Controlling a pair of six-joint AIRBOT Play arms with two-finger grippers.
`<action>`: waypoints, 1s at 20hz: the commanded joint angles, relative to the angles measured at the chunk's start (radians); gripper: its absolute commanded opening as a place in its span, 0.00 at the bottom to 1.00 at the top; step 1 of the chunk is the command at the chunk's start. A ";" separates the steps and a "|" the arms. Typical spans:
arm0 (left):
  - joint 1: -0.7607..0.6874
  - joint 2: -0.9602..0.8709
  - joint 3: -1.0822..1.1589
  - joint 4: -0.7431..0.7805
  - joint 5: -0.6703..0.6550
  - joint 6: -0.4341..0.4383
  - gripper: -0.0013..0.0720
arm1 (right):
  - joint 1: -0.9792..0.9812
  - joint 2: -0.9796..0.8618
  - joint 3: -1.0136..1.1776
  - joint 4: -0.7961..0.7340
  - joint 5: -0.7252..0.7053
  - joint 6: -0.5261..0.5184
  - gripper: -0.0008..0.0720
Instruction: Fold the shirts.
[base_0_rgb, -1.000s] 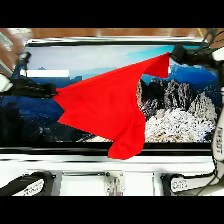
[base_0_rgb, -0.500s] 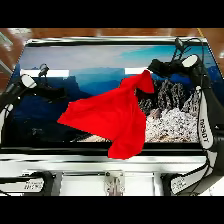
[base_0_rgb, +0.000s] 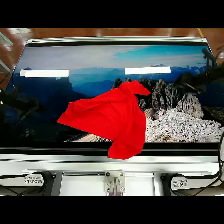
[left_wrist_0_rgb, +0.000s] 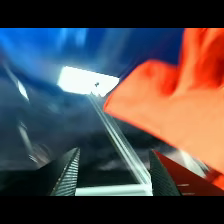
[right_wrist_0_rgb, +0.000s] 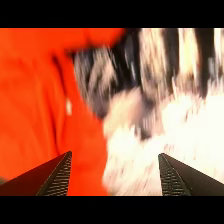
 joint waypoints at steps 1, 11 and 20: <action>0.055 -0.005 -0.188 -0.129 0.101 0.091 0.76 | -0.052 0.010 -0.070 0.072 0.113 -0.010 0.91; -0.014 -0.131 -0.219 -0.305 0.234 0.170 0.74 | 0.012 0.010 -0.086 0.085 0.009 -0.023 0.90; -0.077 -0.188 -0.218 -0.308 0.293 0.150 0.17 | 0.011 0.010 -0.109 -0.083 0.106 0.013 0.91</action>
